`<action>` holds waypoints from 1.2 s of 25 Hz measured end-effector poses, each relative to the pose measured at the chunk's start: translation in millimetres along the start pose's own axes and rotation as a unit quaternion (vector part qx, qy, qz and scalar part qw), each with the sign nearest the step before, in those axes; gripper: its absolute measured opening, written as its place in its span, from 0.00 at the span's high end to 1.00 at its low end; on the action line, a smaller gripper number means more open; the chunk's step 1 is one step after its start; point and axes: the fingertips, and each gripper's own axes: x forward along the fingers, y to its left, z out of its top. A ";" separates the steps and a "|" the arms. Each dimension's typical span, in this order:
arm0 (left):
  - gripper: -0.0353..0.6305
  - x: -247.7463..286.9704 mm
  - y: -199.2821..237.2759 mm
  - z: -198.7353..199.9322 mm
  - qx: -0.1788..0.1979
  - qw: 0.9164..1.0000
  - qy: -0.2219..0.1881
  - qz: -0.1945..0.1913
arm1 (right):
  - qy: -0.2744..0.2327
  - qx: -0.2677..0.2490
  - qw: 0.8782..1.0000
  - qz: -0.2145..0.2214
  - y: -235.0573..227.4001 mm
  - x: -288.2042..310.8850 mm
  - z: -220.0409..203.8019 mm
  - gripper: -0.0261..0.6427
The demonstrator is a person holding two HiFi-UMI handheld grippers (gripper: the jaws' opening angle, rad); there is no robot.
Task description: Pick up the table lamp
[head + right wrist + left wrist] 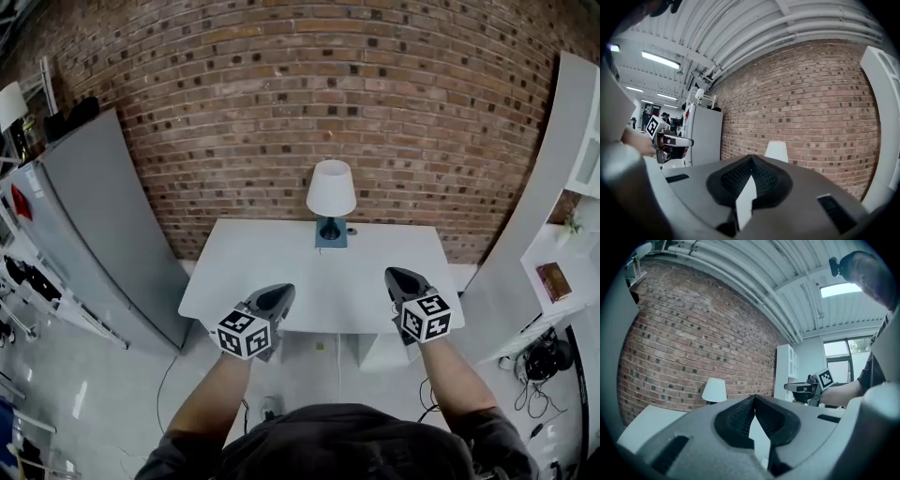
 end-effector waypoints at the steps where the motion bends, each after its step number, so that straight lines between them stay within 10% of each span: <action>1: 0.94 3.0 16.0 5.0 0.001 1.000 0.001 -0.008 | -0.001 0.001 1.000 -0.005 2.4 14.5 4.6 0.97; 18: 0.94 70.6 208.6 26.7 0.004 0.993 0.045 -0.106 | -0.001 0.024 0.998 -0.065 0.7 203.2 40.9 0.97; 30: 0.94 199.7 187.1 1.7 -0.014 1.000 0.021 -0.011 | -0.002 0.005 1.000 0.020 -147.4 226.6 16.5 0.97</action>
